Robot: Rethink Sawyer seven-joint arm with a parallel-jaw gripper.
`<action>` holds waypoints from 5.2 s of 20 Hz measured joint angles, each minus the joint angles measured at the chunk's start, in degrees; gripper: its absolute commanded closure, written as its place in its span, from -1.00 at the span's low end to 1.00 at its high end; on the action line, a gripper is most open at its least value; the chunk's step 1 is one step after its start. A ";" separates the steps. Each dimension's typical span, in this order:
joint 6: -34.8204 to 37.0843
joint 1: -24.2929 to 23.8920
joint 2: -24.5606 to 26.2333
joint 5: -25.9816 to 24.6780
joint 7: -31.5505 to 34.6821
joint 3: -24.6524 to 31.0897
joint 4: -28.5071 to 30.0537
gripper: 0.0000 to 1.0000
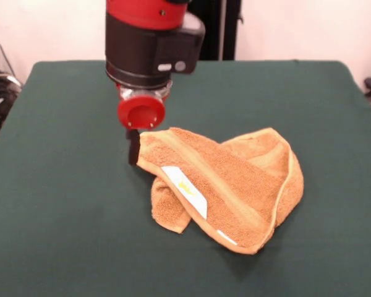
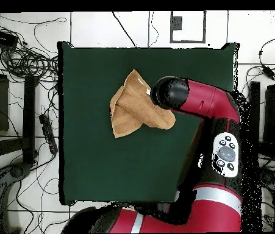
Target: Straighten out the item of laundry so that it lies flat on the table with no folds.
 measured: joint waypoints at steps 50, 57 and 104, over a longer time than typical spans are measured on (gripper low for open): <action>0.92 -5.12 8.86 -1.08 0.00 3.45 0.93 1.00; 8.53 -5.03 5.68 -3.25 0.00 4.12 1.06 1.00; 10.07 -7.83 -2.25 -18.89 -0.05 15.56 -10.28 -1.00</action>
